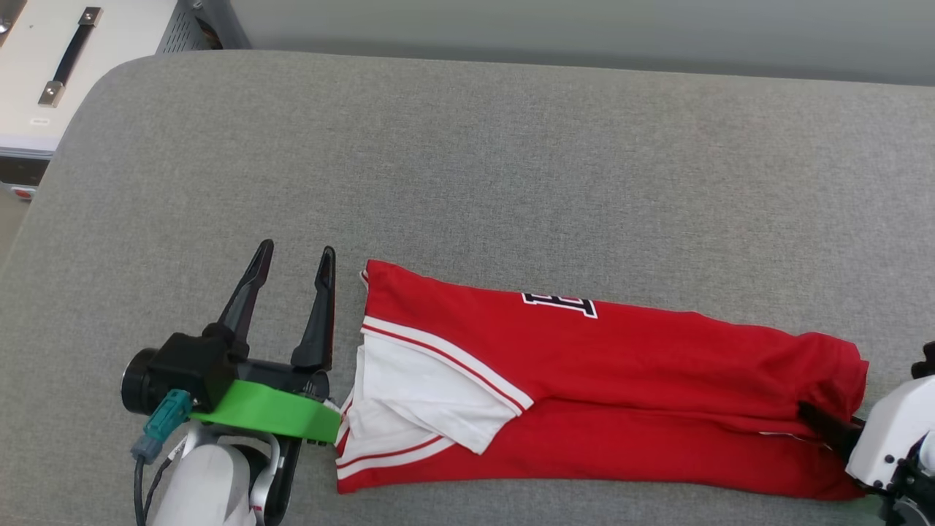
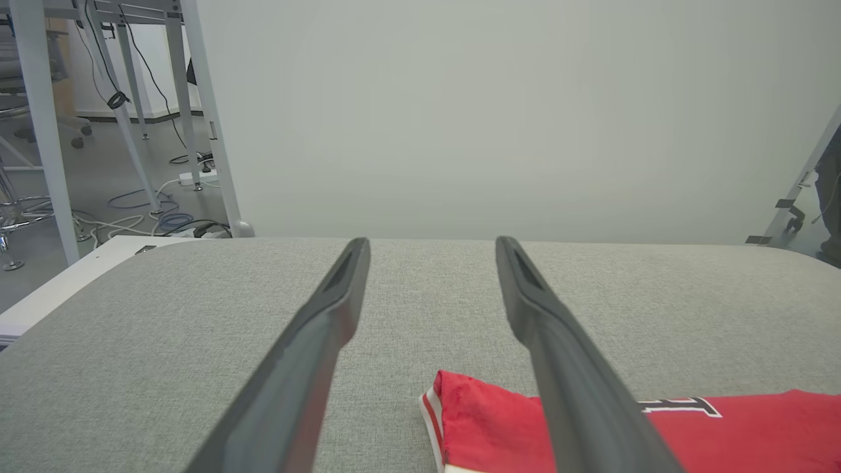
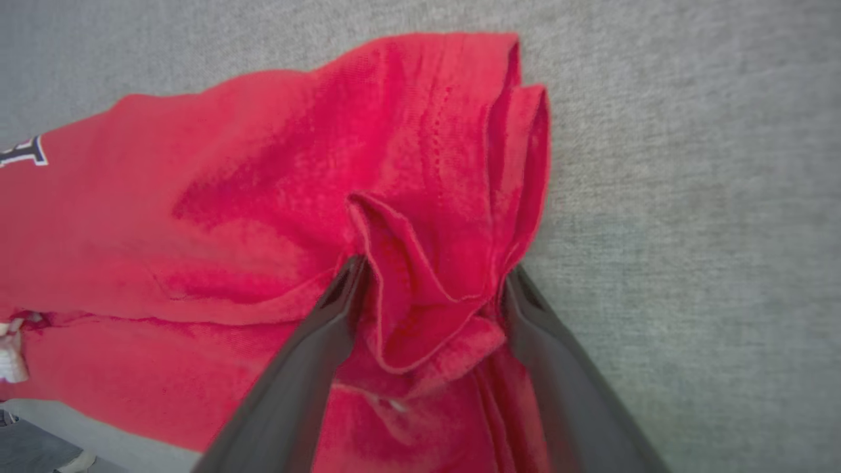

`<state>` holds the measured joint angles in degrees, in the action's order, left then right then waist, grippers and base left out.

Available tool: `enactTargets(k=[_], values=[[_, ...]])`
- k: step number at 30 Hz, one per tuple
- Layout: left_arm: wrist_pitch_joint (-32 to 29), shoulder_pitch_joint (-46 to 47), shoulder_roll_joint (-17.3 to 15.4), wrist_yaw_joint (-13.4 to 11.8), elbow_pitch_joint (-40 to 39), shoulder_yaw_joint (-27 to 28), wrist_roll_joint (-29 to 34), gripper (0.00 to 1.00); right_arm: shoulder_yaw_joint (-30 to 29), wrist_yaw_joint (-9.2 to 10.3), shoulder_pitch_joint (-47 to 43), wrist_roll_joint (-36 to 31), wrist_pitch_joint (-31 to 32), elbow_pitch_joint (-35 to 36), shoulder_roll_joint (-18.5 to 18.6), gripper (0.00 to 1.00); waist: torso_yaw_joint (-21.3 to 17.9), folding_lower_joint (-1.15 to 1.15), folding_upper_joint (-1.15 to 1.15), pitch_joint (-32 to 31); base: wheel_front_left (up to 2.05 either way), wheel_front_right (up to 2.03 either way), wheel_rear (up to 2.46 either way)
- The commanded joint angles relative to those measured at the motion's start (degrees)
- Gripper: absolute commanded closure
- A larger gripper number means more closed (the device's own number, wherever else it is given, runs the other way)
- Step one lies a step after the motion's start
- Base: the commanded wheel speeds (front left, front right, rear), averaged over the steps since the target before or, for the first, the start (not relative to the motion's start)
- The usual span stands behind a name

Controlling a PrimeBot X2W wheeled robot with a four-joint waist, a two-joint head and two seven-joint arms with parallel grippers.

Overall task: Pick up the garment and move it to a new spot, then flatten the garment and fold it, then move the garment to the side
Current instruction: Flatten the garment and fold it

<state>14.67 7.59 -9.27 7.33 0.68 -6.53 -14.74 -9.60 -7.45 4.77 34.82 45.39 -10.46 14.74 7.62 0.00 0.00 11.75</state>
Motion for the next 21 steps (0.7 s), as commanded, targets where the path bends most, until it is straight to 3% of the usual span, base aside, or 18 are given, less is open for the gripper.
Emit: enactTargets(k=[1,7,8,9,10,11,21], values=[[0.3,-0.2,-0.5,0.1,0.0,0.0,-0.5,0.00,2.3,-0.03,-0.6,0.8,0.9,-1.9,-2.4,0.00,-0.1,0.00,0.00,-0.2,0.00,0.00,0.00],[0.3,-0.2,-0.8,0.1,0.4,-0.6,-1.0,0.00,5.1,-0.03,0.5,2.2,-0.1,-3.6,-2.8,0.00,-0.2,0.00,0.00,-0.8,0.00,0.00,0.00],[0.3,-0.2,-0.8,0.1,0.4,-0.7,-1.1,0.00,5.5,-0.03,0.6,2.5,-0.3,-4.0,-2.9,0.07,-0.2,0.00,0.00,-0.9,0.00,0.00,0.00],[0.3,-0.2,-0.9,0.1,0.5,-0.7,-1.2,0.00,5.8,-0.03,0.8,2.6,-0.6,-4.2,-2.8,0.59,-0.2,0.00,0.00,-0.9,0.00,0.00,0.00],[0.3,-0.2,-1.0,0.1,0.5,-0.8,-1.3,0.00,6.1,-0.03,0.9,2.8,-1.2,-4.5,-2.6,0.87,-0.2,0.00,0.00,-1.0,0.00,0.00,0.00],[0.3,-0.2,-1.0,0.1,0.6,-0.8,-1.3,0.00,6.4,-0.03,0.9,3.0,-1.8,-4.8,-2.4,1.00,-0.2,0.00,0.00,-1.0,0.00,0.00,0.00],[0.3,-0.7,-1.3,0.1,1.1,-0.2,-1.6,0.00,5.6,-0.03,0.5,5.0,-7.8,-6.3,1.6,1.00,-0.7,0.00,0.00,-2.1,0.00,0.00,0.00]])
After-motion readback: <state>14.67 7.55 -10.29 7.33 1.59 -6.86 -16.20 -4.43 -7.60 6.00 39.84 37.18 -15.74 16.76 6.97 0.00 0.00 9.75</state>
